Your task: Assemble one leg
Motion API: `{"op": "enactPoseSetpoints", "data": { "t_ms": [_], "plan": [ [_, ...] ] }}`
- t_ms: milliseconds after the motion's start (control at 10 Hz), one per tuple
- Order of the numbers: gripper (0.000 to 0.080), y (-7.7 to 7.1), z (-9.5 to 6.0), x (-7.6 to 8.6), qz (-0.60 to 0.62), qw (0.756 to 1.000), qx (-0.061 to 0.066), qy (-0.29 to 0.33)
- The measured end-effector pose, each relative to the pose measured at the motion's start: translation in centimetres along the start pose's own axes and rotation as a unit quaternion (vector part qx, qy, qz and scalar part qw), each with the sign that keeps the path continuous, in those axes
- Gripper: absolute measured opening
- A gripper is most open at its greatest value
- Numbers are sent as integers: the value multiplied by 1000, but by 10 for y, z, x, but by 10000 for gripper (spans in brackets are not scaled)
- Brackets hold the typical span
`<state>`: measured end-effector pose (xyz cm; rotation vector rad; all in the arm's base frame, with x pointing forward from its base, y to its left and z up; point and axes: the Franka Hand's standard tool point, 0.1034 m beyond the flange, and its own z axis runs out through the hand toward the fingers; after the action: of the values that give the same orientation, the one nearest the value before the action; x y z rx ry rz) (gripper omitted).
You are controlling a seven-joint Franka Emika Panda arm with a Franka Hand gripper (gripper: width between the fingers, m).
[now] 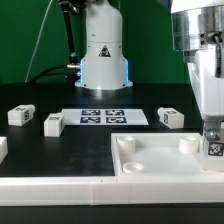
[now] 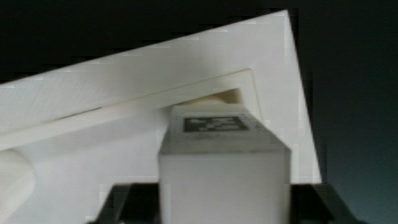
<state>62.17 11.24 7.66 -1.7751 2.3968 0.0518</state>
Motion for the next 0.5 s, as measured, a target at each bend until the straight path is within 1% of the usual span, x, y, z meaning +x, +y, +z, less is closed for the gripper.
{"op": "enactPoseSetpoints", "data": {
  "t_ms": [200, 300, 400, 500],
  "plan": [
    [293, 0, 0, 0, 27, 1000, 1, -1],
    [389, 0, 1, 0, 21, 1000, 0, -1],
    [389, 0, 1, 0, 14, 1000, 0, -1],
    [566, -1, 0, 2, -14, 1000, -1, -1]
  ]
}}
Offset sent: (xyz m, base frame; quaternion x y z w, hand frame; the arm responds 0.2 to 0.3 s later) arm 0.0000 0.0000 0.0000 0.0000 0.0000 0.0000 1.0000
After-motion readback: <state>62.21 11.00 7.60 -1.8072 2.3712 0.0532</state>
